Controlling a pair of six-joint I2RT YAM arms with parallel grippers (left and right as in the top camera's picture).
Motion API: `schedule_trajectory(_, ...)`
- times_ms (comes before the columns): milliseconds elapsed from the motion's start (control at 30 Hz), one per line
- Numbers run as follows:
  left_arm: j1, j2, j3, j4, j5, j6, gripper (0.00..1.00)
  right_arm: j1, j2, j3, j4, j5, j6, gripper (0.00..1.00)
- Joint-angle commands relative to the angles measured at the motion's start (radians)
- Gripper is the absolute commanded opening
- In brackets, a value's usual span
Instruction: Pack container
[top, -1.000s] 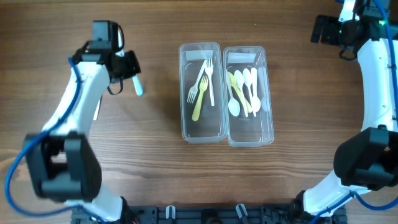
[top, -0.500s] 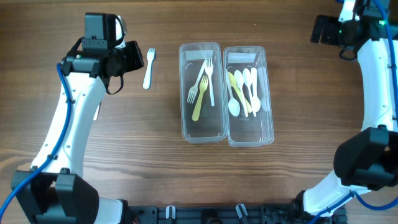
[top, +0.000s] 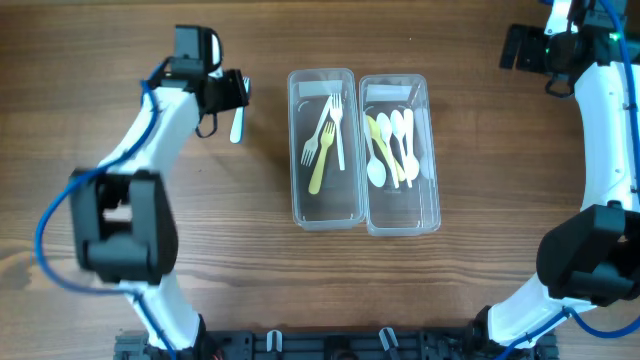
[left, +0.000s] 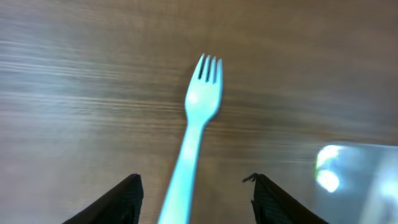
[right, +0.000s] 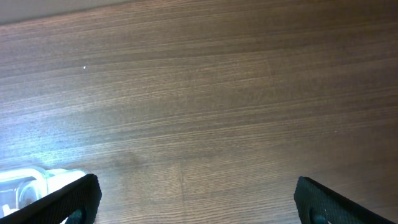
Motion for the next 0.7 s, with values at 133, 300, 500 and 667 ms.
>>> schedule_trajectory(133, -0.027, 0.146, 0.003, 0.076, -0.002, 0.190, 0.58, 0.003, -0.013, 0.010, 0.002, 0.006, -0.013, 1.00)
schedule_trajectory(300, -0.029, 0.180, 0.003, 0.131, -0.004, 0.190, 0.57, 0.003, -0.013, 0.010, 0.003, 0.006, -0.012, 1.00)
schedule_trajectory(500, -0.029, 0.199, 0.003, 0.150, -0.084, 0.190, 0.54, 0.003, -0.013, 0.010, 0.002, 0.006, -0.012, 1.00)
schedule_trajectory(667, -0.029, 0.204, 0.003, 0.150, -0.100, 0.190, 0.48, 0.003, -0.013, 0.010, 0.002, 0.006, -0.012, 1.00)
